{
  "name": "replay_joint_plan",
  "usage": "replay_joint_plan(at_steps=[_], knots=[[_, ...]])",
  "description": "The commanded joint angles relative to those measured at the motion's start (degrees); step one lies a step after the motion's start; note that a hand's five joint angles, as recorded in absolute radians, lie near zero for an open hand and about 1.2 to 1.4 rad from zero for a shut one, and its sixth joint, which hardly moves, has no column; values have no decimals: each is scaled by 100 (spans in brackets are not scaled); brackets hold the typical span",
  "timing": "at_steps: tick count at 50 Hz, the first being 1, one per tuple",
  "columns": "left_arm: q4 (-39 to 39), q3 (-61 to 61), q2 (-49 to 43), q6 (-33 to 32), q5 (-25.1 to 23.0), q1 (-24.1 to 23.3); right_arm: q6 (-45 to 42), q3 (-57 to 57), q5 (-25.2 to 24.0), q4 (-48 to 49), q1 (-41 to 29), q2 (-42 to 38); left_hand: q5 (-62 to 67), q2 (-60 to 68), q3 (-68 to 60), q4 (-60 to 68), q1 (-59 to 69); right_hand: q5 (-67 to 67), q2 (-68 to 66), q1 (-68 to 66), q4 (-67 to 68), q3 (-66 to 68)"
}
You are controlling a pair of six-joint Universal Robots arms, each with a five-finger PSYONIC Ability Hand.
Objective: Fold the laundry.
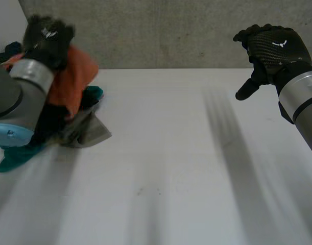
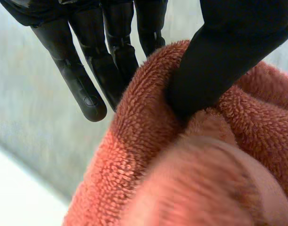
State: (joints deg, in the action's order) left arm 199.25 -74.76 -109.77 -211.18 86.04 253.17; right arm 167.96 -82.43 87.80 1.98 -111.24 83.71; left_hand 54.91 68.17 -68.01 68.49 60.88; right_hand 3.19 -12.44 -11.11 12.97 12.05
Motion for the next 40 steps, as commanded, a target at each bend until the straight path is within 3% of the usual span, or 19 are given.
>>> replay_joint_plan(at_steps=[1, 3, 8, 9, 10, 11, 13, 19, 23, 27, 32, 36, 40], knots=[[114, 189, -43, 517, -17, -1663, -9, 43, 0, 4, 67, 57, 1509, 1183, -1199, 1151, 1912, -319, 244, 111, -297, -205], [114, 303, -533, 543, 0, -2198, -9, 60, 0, 4, 154, 66, 1509, 1183, -1199, 1151, 1912, -319, 244, 111, -297, -205], [97, 418, -1493, 587, -8, -2947, -9, 78, 0, 4, 339, 101, 1509, 1183, -1199, 1151, 1912, -319, 244, 111, -297, -205], [97, 427, -1625, 587, -8, -3027, -9, 78, 0, 4, 374, 110, 796, 469, -485, 437, 1198, -319, 244, 111, -297, -205], [88, 436, -1844, 587, 9, -3132, 0, 78, 0, 4, 401, 110, -2076, -2402, 2386, -2435, -1674, -319, 244, 111, -297, -205], [88, 436, -1950, 578, 27, -3176, 0, 78, 0, 4, 453, 110, -3587, -3913, 3897, -3945, -3185, -319, 244, 111, -297, -205], [105, 418, -2030, 578, 44, -3221, 0, 78, -26, 4, 497, 101, -5443, -5769, 5753, -5802, -5041, -319, 244, 111, -297, -205], [79, 287, -1628, 596, 316, -3124, -9, 87, -369, -48, 612, 101, -5486, -5812, 5796, -5845, -5084, -319, 244, 111, -297, -205], [70, -82, -837, 631, 510, -2651, -167, 113, -588, -232, 665, 40, -5436, -5762, 5746, -5794, -5034, -319, 244, 111, -297, -205], [-8, -792, -169, 806, 554, -2018, -946, 297, -738, -1327, 665, -126, -5268, -5594, 5578, -5627, -4866, -319, 244, 111, -297, -205], [-386, -1462, 8, 1167, 502, -1718, -2020, 316, -765, -2736, 656, -592, -5032, -5359, 5343, -5391, -4630, -319, 244, 111, -297, -205], [-527, -1709, -123, 1387, 169, -1595, -2329, 166, -773, -3274, 594, -935, -4881, -5207, 5191, -5239, -4478, -212, 137, 4, -190, -99], [-580, -1560, -685, 1413, -578, -1542, -2040, -360, -782, -2722, 612, -1094, -4561, -4888, 4872, -4920, -4159, 244, -319, -452, 266, 358]])
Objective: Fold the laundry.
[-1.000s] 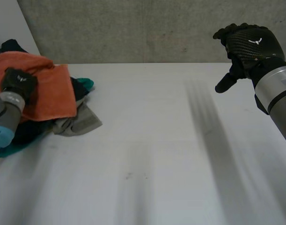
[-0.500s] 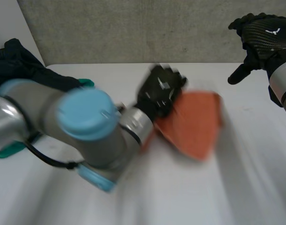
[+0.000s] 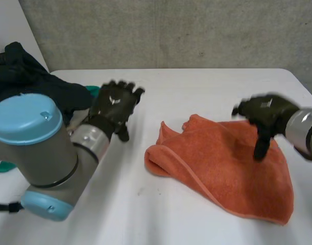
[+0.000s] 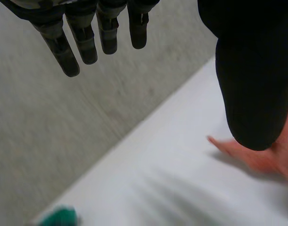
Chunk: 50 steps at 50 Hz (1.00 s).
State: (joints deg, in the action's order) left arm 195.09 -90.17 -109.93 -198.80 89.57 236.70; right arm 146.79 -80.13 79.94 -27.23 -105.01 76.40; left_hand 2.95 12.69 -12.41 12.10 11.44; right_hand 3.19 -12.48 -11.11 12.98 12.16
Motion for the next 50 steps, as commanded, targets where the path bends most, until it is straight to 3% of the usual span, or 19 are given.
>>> replay_joint_plan(at_steps=[1, 4, 10, 19, 26, 34, 36, 37, 40, 47, 50], knots=[[-165, 51, -801, 175, -1080, 95, 139, -766, 4, 409, 7, -371, 668, 694, -722, 753, 819, 344, -415, -552, 366, 447], [-226, 332, -1232, 140, -1450, 43, 157, -1381, -31, 1104, 16, -363, 853, 879, -907, 938, 1004, 379, -450, -587, 400, 482], [-253, 746, -1689, 184, -1460, -19, 166, -2523, -172, 2368, 42, -319, 1809, 1835, -1863, 1894, 1960, 329, -399, -536, 350, 431], [-235, 1273, -2191, 131, -1407, -212, 227, -3000, -190, 3048, 25, -20, 6702, 6728, -6756, 6787, 6853, 329, -399, -536, 350, 431], [-314, 1335, -2016, 140, -1065, -265, 254, -2983, -84, 2934, 25, 121, 6705, 6731, -6759, 6790, 6856, -41, -30, -167, -20, 62], [-683, 879, -584, 245, -677, -239, 561, -2790, -181, 2934, 42, -168, 6705, 6731, -6759, 6790, 6856, 92, -163, -300, 113, 195], [-745, 773, -346, 289, -677, -247, 588, -2649, -172, 2978, 34, -441, 6705, 6731, -6759, 6790, 6856, 694, -765, -902, 716, 797], [-771, 668, -154, 359, -677, -265, 622, -2501, -155, 3065, 42, -668, 6705, 6731, -6759, 6790, 6856, 2664, -2734, -2871, 2685, 2766], [-789, 518, 120, 491, -677, -274, 632, -2289, -128, 3162, 34, -837, 6705, 6731, -6759, 6790, 6856, 6438, -6509, -6646, 6460, 6541], [-815, 298, 796, 781, -660, -309, 588, -1928, -84, 3145, 60, -794, 6705, 6731, -6759, 6790, 6856, 6681, -6752, -6889, 6702, 6784], [-833, 228, 1148, 825, -651, -292, 552, -1648, -31, 3119, 112, -417, 6705, 6731, -6759, 6790, 6856, 6681, -6752, -6889, 6702, 6784]])
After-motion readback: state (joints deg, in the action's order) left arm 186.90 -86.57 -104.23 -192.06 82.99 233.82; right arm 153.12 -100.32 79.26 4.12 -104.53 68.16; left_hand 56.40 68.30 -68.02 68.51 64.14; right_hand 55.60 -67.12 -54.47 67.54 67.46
